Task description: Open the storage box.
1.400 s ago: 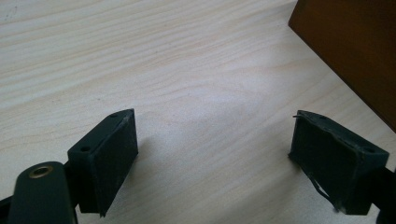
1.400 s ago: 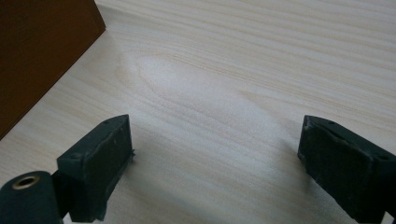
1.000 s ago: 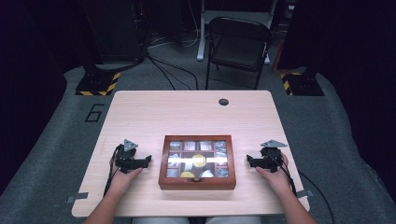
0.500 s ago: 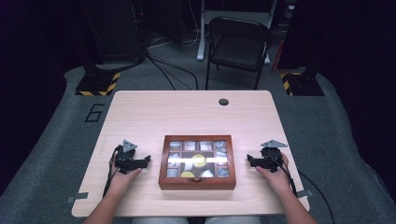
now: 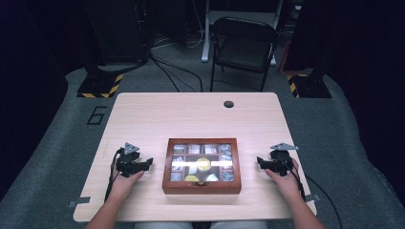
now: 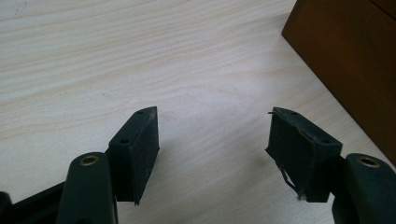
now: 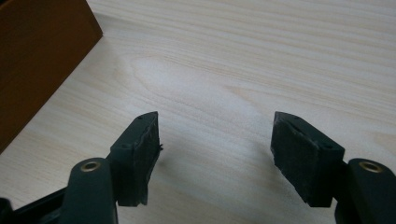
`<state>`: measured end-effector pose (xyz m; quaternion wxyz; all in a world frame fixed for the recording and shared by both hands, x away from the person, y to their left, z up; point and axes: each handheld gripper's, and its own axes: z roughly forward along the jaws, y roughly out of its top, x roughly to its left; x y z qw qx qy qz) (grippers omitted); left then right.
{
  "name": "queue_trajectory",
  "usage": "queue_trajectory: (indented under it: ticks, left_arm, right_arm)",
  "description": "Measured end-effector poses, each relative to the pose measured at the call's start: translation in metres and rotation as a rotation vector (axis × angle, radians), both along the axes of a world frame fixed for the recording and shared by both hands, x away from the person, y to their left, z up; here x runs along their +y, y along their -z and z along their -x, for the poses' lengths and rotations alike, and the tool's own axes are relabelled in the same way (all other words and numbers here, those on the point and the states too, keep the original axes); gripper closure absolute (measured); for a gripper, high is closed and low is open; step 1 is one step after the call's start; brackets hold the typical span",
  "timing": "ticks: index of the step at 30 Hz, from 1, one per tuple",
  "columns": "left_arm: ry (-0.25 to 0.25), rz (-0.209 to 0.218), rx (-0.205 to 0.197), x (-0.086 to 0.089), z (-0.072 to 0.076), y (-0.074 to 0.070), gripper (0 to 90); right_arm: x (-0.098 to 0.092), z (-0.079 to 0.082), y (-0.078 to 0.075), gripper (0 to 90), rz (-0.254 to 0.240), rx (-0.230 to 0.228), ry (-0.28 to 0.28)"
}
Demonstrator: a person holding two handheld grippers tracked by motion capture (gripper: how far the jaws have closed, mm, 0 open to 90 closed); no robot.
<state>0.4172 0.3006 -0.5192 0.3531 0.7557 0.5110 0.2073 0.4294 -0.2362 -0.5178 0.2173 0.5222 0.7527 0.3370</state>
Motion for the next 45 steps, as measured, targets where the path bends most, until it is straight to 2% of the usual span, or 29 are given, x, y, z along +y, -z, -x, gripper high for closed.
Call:
queue_trajectory:
  ticks: [9, 12, 15, 21, 27, 32, 35, 45]
  left_arm:
    - [0.011, 0.009, -0.017, -0.001, 0.005, -0.009, 35.3]
    - [0.001, 0.029, -0.027, -0.001, 0.006, -0.011, 35.7]
    - [0.0, 0.049, -0.019, 0.001, 0.007, -0.012, 36.3]
    - [-0.005, 0.062, -0.023, 0.002, 0.01, -0.015, 37.1]
    - [0.009, 0.083, -0.026, 0.0, 0.016, -0.021, 37.1]
    - [0.026, 0.096, -0.027, -0.002, 0.023, -0.026, 37.1]
    - [0.027, 0.093, -0.028, -0.003, 0.025, -0.028, 37.1]
    - [0.031, 0.124, -0.025, -0.005, 0.034, -0.035, 37.3]
  right_arm:
    - [0.008, 0.01, -0.011, 34.3, 0.011, -0.019, -0.015]
    - [0.009, 0.011, -0.013, 34.5, 0.01, -0.021, -0.022]
    - [0.011, 0.013, -0.014, 36.5, 0.002, -0.024, -0.024]
    - [0.012, 0.015, -0.017, 36.4, 0.004, -0.028, -0.039]
    - [0.013, 0.02, -0.022, 36.1, -0.007, -0.038, -0.058]
    - [0.016, 0.029, -0.031, 36.6, -0.01, -0.065, -0.077]
    - [0.017, 0.032, -0.034, 36.7, -0.017, -0.064, -0.085]
    - [0.023, 0.044, -0.04, 37.9, -0.026, -0.056, -0.109]
